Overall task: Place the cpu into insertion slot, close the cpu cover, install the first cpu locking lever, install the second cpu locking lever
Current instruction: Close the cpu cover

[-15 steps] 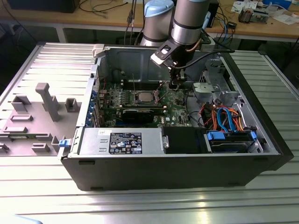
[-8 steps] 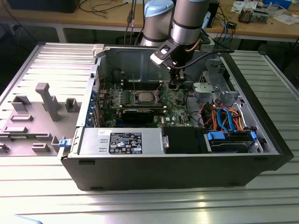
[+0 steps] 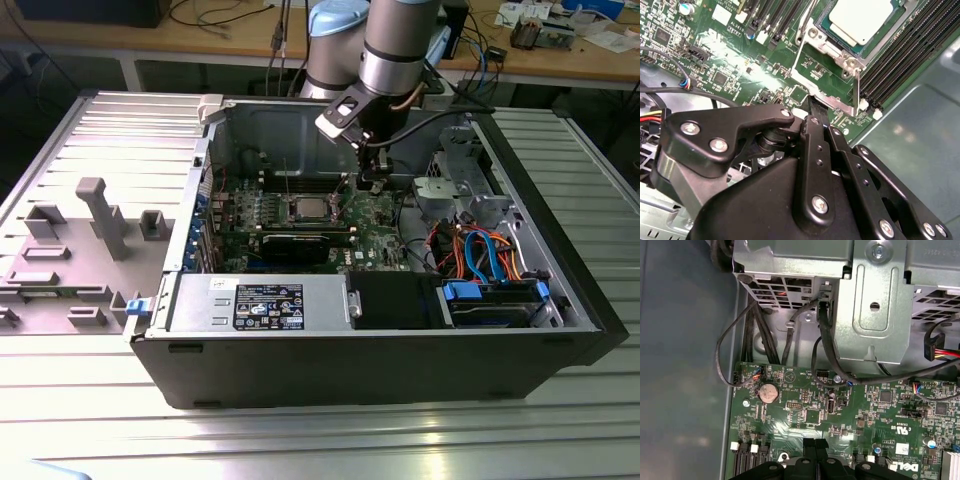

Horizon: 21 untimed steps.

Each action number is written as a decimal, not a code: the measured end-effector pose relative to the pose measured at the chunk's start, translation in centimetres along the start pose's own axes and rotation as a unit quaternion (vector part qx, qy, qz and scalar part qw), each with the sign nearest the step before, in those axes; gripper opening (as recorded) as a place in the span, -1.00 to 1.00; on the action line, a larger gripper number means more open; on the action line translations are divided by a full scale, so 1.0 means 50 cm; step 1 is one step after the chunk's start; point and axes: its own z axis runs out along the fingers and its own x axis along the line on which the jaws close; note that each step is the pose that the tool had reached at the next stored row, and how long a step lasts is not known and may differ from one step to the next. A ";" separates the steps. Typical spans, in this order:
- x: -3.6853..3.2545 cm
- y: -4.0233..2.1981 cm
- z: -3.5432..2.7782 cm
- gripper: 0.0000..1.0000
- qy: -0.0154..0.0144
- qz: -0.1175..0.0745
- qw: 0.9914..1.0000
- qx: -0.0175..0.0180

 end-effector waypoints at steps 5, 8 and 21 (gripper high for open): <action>0.001 -0.008 0.000 -0.79 0.000 0.000 1.000 0.000; 0.001 -0.014 0.000 -0.79 0.000 0.000 1.000 0.000; 0.003 -0.027 0.000 -0.79 0.000 0.000 1.000 0.000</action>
